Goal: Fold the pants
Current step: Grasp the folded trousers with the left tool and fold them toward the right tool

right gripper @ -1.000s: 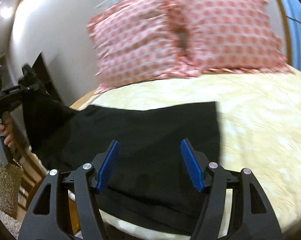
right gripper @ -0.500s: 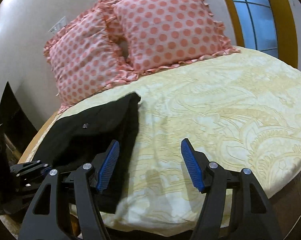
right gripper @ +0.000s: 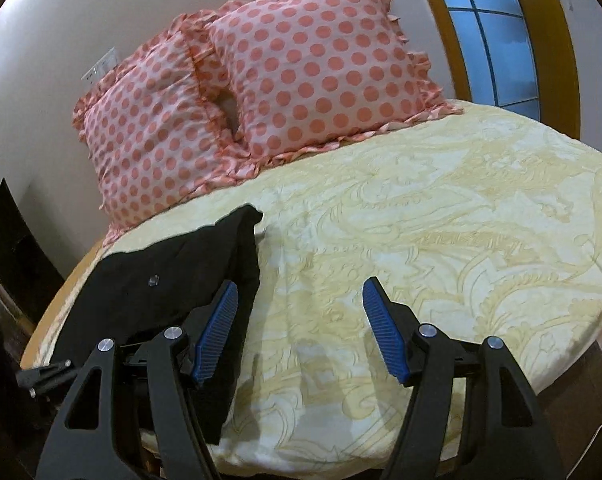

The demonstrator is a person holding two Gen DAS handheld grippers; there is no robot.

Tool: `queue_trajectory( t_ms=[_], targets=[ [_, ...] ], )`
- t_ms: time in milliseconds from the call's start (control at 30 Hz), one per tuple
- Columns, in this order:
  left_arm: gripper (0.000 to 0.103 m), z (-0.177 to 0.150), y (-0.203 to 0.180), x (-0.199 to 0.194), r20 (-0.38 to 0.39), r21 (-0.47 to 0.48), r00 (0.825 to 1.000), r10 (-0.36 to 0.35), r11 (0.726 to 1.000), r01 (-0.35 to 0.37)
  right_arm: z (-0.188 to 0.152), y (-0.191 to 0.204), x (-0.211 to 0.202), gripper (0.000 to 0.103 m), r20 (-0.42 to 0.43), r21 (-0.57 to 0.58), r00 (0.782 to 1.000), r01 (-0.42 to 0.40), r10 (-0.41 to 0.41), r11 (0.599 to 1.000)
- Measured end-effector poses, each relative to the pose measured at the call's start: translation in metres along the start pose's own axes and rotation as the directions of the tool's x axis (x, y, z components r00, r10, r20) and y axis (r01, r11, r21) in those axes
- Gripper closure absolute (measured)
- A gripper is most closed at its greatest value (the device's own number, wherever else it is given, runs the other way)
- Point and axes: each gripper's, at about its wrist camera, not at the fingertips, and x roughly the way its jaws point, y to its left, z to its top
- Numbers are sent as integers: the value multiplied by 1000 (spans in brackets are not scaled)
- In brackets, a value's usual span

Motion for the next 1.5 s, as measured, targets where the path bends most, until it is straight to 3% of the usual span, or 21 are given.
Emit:
queue_trajectory(
  t_ms=[67,133,200,267,367,433,533,600,700,800,867,967,1033,1100,1200,1300,1500],
  targets=[
    [83,2,2,-4,2,-7,1000,-17,1000,17,5,5,-3,36,15,-20,1000,-10,10,1000],
    [71,5,18,-15,12,-72,994,-106,992,107,11,19,-9,36,43,-65,998,-51,54,997],
    [37,5,37,-35,51,-149,985,-164,974,170,14,33,-14,36,65,-112,993,-94,102,989],
    [27,1,65,-63,163,-236,980,-113,960,150,13,54,-17,36,67,-180,981,-165,180,970],
    [19,-2,96,-86,244,-317,970,5,946,75,4,83,-8,36,14,-253,963,-256,268,933],
    [18,-6,110,-83,210,-353,973,94,936,-14,-5,98,5,36,-41,-274,956,-289,289,917],
    [18,-17,115,-68,121,-346,980,160,932,-109,-16,109,16,36,-92,-285,952,-307,293,908],
    [15,-26,117,-56,67,-344,984,164,930,-131,-22,114,22,36,-121,-305,957,-290,265,907],
    [11,-45,121,-33,-33,-375,991,129,918,-132,-38,114,41,35,-234,-339,958,-240,165,910],
    [10,-55,117,-32,6,-333,989,149,933,-138,-38,122,35,35,-263,-414,955,-241,138,878],
    [9,-60,117,-34,25,-329,990,141,936,-125,-16,112,27,35,-258,-320,940,-301,223,898],
    [7,-63,123,-36,53,-339,992,113,937,-89,29,79,31,26,-208,-146,938,-309,276,940],
    [6,-65,123,-37,68,-336,991,112,938,-83,46,63,50,26,-247,-62,926,-308,284,949],
    [6,-64,121,-36,70,-329,991,115,940,-86,57,53,77,26,-307,-31,922,-259,237,965],
    [6,-62,122,-36,75,-330,991,109,941,-78,58,46,106,27,-379,-6,900,-235,215,972],
    [6,-64,122,-37,85,-329,991,105,942,-71,50,41,127,29,-450,37,861,-248,238,968],
    [4,-64,121,-36,91,-322,991,102,944,-67,42,46,129,39,-462,-4,850,-286,251,958]
  ],
)
